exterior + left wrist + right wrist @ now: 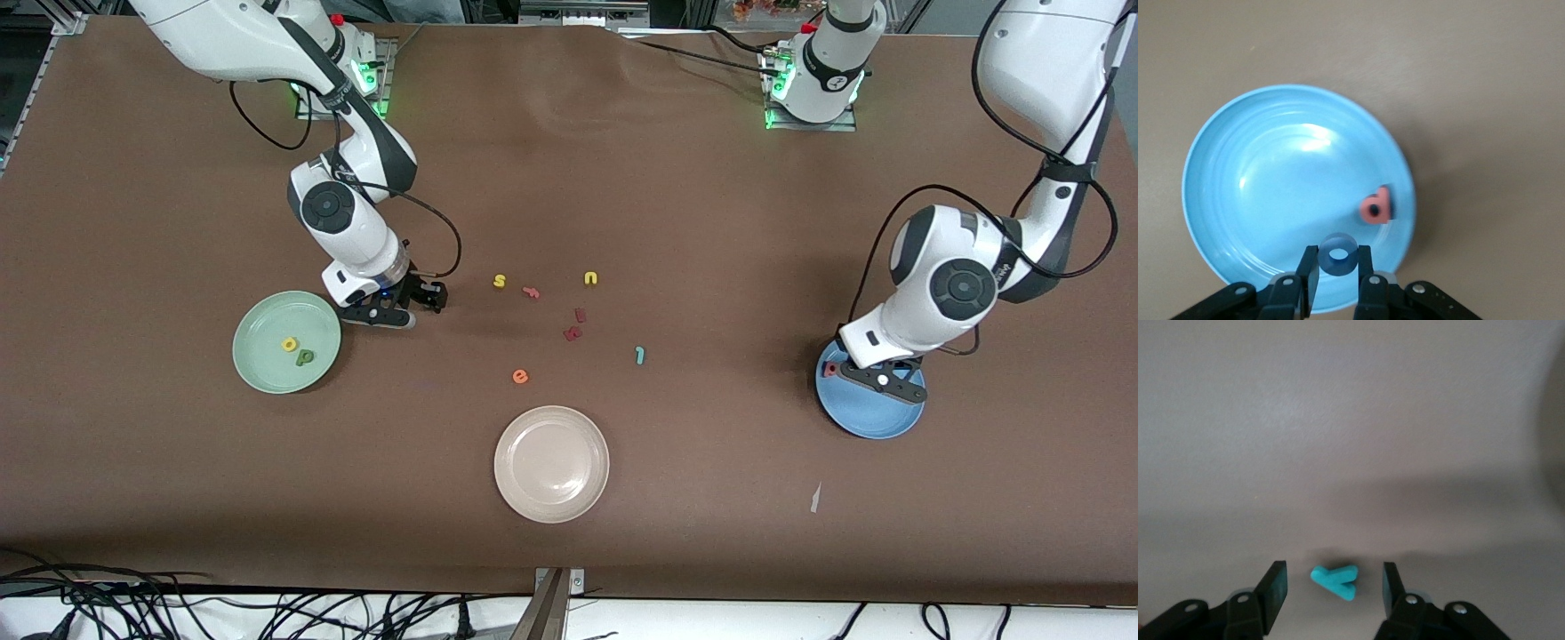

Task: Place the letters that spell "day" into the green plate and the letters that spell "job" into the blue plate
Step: 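Place yellow a with the right gripper while the left gripper places blue o, then grasp teal y with the right gripper while the left gripper reaches teal l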

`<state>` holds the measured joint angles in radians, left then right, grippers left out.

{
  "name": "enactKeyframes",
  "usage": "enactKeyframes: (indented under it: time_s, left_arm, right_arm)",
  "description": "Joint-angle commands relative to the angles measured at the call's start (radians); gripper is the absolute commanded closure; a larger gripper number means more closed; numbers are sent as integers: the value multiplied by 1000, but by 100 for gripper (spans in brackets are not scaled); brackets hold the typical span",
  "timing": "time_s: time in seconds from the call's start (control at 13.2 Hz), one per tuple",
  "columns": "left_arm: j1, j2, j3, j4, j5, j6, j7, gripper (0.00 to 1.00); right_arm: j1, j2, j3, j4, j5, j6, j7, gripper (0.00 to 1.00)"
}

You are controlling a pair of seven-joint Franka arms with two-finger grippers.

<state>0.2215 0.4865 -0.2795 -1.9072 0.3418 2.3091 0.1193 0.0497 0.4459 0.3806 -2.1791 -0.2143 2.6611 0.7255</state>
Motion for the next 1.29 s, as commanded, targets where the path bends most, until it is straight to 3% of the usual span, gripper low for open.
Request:
enactKeyframes:
  time_s: [0.0, 0.15, 0.38, 0.76, 1.21]
  left_arm:
    - [1, 21, -21, 43, -30, -28, -53, 0]
    - [-28, 33, -23, 97, -163, -80, -84, 0]
    - [-103, 61, -23, 148, -269, -89, -180, 0]
    - [-338, 130, -18, 242, -262, -89, -464, 0]
    - [-478, 213, 17, 355, -233, -88, -535, 0]
  right_arm:
    - [42, 5, -18, -24, -13, 36, 51, 34]
    - [42, 8, -26, -31, -42, 40, 52, 34]
    - [42, 13, -46, -62, -62, 77, 52, 34]
    - [68, 22, -48, -65, -60, 80, 77, 34]
    - [79, 37, -74, -65, -105, 99, 77, 34]
